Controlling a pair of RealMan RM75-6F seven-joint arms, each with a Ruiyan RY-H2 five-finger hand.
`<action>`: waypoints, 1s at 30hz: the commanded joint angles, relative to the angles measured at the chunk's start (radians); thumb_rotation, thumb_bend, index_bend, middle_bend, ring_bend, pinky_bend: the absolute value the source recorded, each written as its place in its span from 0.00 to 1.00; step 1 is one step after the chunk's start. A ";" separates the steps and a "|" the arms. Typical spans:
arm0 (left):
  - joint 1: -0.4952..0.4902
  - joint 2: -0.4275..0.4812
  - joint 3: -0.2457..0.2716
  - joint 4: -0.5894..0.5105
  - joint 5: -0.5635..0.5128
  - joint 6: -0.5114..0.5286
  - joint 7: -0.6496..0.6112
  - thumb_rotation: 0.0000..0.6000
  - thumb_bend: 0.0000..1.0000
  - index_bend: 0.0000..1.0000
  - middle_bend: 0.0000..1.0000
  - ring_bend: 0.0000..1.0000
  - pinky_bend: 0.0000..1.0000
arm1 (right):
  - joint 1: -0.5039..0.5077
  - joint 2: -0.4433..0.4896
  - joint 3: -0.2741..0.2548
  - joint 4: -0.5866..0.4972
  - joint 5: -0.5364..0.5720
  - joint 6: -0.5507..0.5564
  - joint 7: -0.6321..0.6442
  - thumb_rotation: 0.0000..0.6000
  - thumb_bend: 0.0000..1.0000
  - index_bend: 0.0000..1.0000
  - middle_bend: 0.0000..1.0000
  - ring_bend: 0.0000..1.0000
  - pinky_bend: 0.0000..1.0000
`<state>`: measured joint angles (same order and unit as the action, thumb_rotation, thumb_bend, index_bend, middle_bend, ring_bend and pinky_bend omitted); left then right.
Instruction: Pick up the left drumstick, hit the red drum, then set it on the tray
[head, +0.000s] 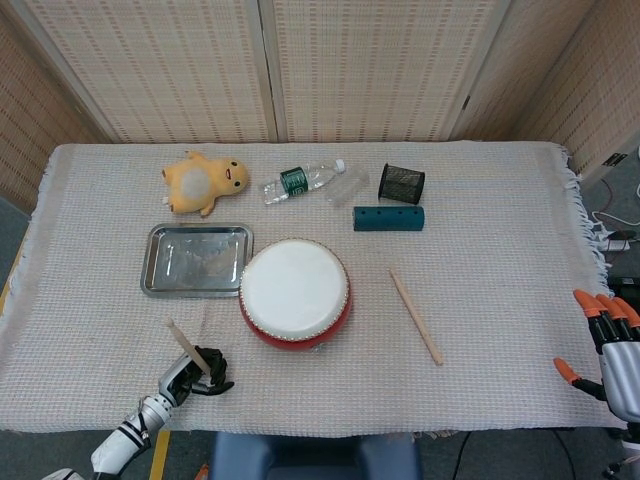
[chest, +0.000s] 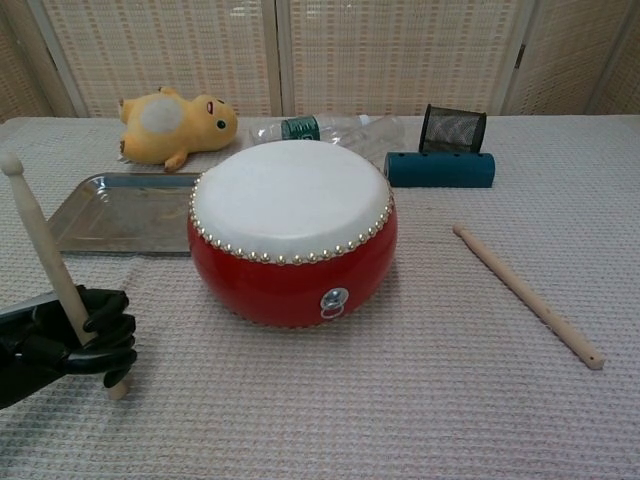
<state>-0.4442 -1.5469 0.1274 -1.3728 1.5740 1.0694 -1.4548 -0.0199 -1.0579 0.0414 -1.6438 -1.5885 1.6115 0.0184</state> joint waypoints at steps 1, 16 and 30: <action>0.002 -0.008 0.005 0.007 0.001 -0.004 0.009 1.00 0.21 0.80 0.81 0.72 0.65 | 0.000 0.000 0.000 0.000 0.000 0.001 -0.001 1.00 0.18 0.00 0.13 0.00 0.11; 0.010 -0.039 -0.001 0.029 -0.029 -0.040 0.091 1.00 0.66 0.94 0.96 0.85 0.94 | -0.004 0.000 0.000 -0.001 -0.008 0.011 0.002 1.00 0.18 0.00 0.13 0.00 0.11; -0.017 0.092 -0.072 -0.026 -0.019 0.020 0.326 1.00 0.87 1.00 1.00 0.98 1.00 | -0.004 0.003 0.001 0.000 -0.016 0.018 0.003 1.00 0.18 0.00 0.13 0.00 0.11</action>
<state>-0.4527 -1.4763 0.0684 -1.3820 1.5526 1.0813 -1.1528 -0.0240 -1.0548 0.0424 -1.6441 -1.6049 1.6293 0.0209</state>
